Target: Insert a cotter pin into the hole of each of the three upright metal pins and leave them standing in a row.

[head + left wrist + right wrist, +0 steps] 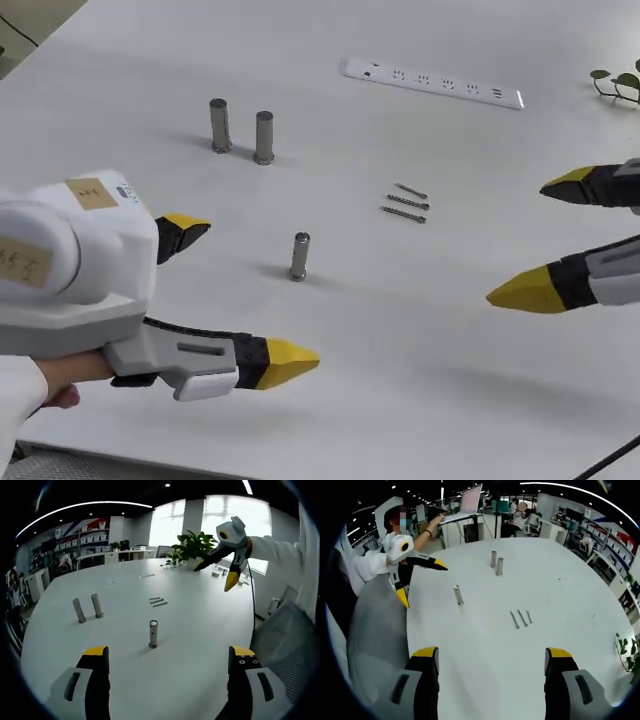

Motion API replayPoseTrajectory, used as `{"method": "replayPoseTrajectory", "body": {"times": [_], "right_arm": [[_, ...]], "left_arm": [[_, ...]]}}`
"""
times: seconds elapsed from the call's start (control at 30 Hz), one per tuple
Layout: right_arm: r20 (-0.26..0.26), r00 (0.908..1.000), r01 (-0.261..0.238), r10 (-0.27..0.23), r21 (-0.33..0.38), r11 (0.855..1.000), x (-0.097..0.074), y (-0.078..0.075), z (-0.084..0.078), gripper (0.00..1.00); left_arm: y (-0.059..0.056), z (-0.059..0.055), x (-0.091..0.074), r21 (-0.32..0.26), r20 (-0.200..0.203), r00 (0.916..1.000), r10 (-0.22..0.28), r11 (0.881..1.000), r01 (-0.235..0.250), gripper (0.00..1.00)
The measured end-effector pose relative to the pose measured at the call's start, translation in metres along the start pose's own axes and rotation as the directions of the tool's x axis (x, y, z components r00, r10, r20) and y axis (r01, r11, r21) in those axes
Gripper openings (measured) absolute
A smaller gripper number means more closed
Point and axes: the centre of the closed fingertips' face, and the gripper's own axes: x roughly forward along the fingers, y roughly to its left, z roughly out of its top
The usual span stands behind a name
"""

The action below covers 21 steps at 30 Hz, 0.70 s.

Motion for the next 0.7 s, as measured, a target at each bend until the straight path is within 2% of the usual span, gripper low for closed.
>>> {"method": "replayPoseTrajectory", "body": {"times": [0.07, 0.13, 0.17, 0.27, 0.33, 0.47, 0.53, 0.7], "right_arm": [[-0.017, 0.9999, 0.002, -0.002, -0.015, 1.000, 0.006, -0.010, 0.002, 0.82], [-0.018, 0.9995, 0.025, -0.026, -0.037, 0.999, 0.011, -0.016, 0.004, 0.77], [-0.043, 0.9983, 0.037, -0.040, -0.060, 0.997, 0.017, -0.022, 0.003, 0.74], [-0.064, 0.9976, 0.021, -0.025, -0.075, 0.997, 0.027, -0.030, 0.006, 0.67], [-0.074, 0.9972, 0.009, -0.015, -0.083, 0.996, 0.036, -0.040, 0.010, 0.64], [-0.093, 0.9956, 0.003, -0.012, -0.094, 0.996, 0.052, -0.051, 0.020, 0.63], [-0.099, 0.9950, 0.001, -0.011, -0.101, 0.995, 0.059, -0.057, 0.024, 0.60], [-0.117, 0.9930, 0.004, -0.017, -0.112, 0.994, 0.076, -0.072, 0.029, 0.50]], "left_arm": [[0.000, 0.001, -0.001, -0.015, 0.010, 0.9999, -0.005, 1.000, 0.005, 0.99], [0.000, 0.002, -0.001, -0.026, 0.014, 0.9999, -0.006, 1.000, 0.006, 0.99], [0.000, 0.002, -0.001, -0.030, 0.015, 0.9999, -0.007, 1.000, 0.007, 0.99], [0.001, 0.001, -0.001, -0.037, 0.013, 0.9999, 0.001, 0.999, 0.000, 0.99], [0.003, 0.001, -0.002, -0.039, 0.014, 0.9999, 0.007, 0.999, -0.006, 0.99], [0.001, 0.001, -0.003, -0.037, 0.009, 1.0000, -0.004, 0.999, 0.005, 0.99], [0.000, 0.008, -0.005, -0.064, 0.034, 0.9992, -0.022, 0.998, 0.024, 0.99], [0.006, 0.018, -0.009, -0.070, 0.058, 0.9983, -0.002, 0.998, 0.006, 0.99]]}}
